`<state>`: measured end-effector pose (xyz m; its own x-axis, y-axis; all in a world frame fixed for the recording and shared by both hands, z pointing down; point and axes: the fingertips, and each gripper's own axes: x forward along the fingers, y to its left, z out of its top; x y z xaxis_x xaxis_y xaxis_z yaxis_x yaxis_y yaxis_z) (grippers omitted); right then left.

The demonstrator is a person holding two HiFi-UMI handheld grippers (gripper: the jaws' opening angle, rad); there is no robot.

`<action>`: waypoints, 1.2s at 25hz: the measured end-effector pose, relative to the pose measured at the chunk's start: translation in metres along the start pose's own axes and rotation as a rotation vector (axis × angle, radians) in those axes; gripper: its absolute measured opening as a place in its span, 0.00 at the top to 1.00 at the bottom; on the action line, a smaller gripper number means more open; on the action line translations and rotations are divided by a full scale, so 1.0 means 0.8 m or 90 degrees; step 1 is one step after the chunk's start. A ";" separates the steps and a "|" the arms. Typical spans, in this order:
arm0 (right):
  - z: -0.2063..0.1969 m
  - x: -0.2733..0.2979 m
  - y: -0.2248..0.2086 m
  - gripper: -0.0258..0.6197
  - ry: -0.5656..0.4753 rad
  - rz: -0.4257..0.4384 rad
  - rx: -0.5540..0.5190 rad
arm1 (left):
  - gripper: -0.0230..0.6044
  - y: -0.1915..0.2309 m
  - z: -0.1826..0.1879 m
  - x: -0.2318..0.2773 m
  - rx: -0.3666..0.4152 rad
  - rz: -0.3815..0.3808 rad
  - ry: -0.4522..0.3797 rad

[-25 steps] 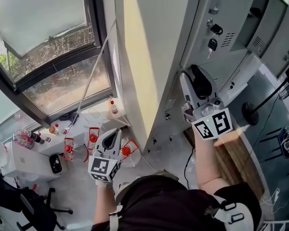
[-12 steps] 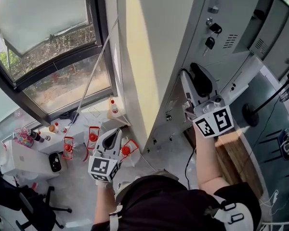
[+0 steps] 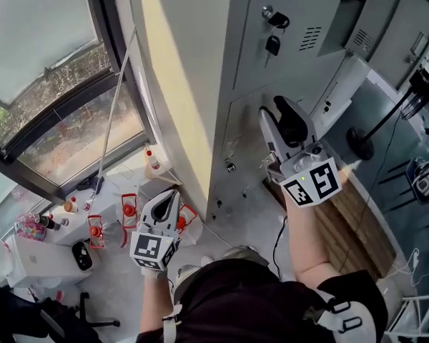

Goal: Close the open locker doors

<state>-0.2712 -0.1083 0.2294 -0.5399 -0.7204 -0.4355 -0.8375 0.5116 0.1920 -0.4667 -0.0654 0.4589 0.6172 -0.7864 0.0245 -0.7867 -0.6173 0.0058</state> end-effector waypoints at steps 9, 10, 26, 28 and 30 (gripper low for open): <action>-0.013 -0.095 -0.076 0.73 0.046 -0.097 -0.011 | 0.95 -0.084 -0.003 0.093 0.013 -0.127 0.016; -0.013 -0.108 -0.087 0.73 0.051 -0.109 -0.014 | 0.95 -0.096 -0.004 0.105 0.014 -0.142 0.019; 0.015 -0.350 -0.299 0.73 0.095 -0.264 -0.016 | 0.95 -0.351 0.008 0.295 0.021 -0.289 0.050; 0.021 -0.384 -0.325 0.73 0.093 -0.280 -0.014 | 0.95 -0.387 0.011 0.315 0.028 -0.303 0.048; 0.027 -0.418 -0.349 0.73 0.092 -0.295 -0.014 | 0.95 -0.421 0.013 0.334 0.034 -0.316 0.044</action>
<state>0.1446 -0.0002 0.3025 -0.1140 -0.9285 -0.3533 -0.9933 0.1124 0.0253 -0.0369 -0.0676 0.4531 0.9133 -0.3955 0.0974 -0.3957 -0.9182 -0.0173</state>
